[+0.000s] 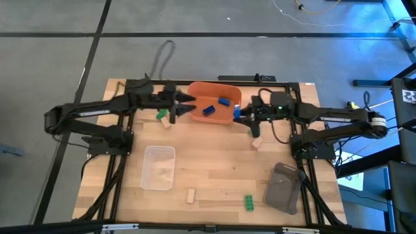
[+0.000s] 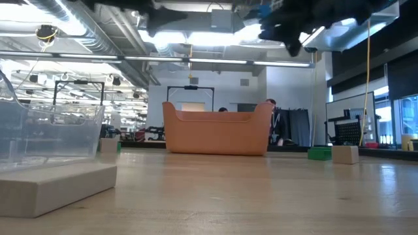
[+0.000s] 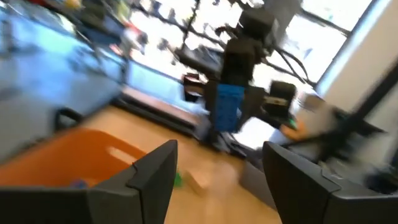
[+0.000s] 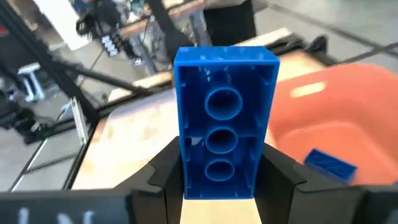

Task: Sort & place blocks by color
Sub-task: Put the blue game piece into the orange bin

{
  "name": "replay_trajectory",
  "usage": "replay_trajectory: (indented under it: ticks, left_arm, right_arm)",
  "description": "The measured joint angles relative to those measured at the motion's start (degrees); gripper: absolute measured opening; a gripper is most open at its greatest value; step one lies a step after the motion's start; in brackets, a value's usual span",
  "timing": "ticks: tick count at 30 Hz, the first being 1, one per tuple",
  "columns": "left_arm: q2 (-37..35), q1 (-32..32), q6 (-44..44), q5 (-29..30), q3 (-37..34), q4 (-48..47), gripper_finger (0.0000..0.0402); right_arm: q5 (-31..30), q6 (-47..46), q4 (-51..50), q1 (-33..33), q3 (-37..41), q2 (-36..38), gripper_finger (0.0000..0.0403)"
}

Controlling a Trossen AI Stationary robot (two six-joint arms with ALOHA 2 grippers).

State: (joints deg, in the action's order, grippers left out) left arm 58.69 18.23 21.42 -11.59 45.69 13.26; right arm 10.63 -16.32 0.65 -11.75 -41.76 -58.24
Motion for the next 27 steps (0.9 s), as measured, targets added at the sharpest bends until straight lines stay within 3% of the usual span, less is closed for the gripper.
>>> replay_trajectory:
  ticks: [5,13,23,27]
  left_arm:
    - [-11.44,-3.31,-0.69,11.95,-8.89,3.54,0.0226]
    - [-22.29,-6.90,0.00,23.77,-17.19,8.33,0.0226]
    - [-22.84,-6.90,-1.02,25.07,-17.24,8.93,0.0227]
    - [-22.59,-6.92,-1.02,25.07,-17.24,8.97,0.0227]
  right_arm:
    - [-3.84,-3.55,3.69,0.02,5.26,6.59,0.0139]
    - [-5.76,-7.54,14.22,0.02,10.28,9.25,0.0139]
    - [-5.70,-10.62,14.72,0.02,9.79,6.51,0.0139]
    - [-8.02,-11.19,11.85,-0.22,4.14,1.29,0.0139]
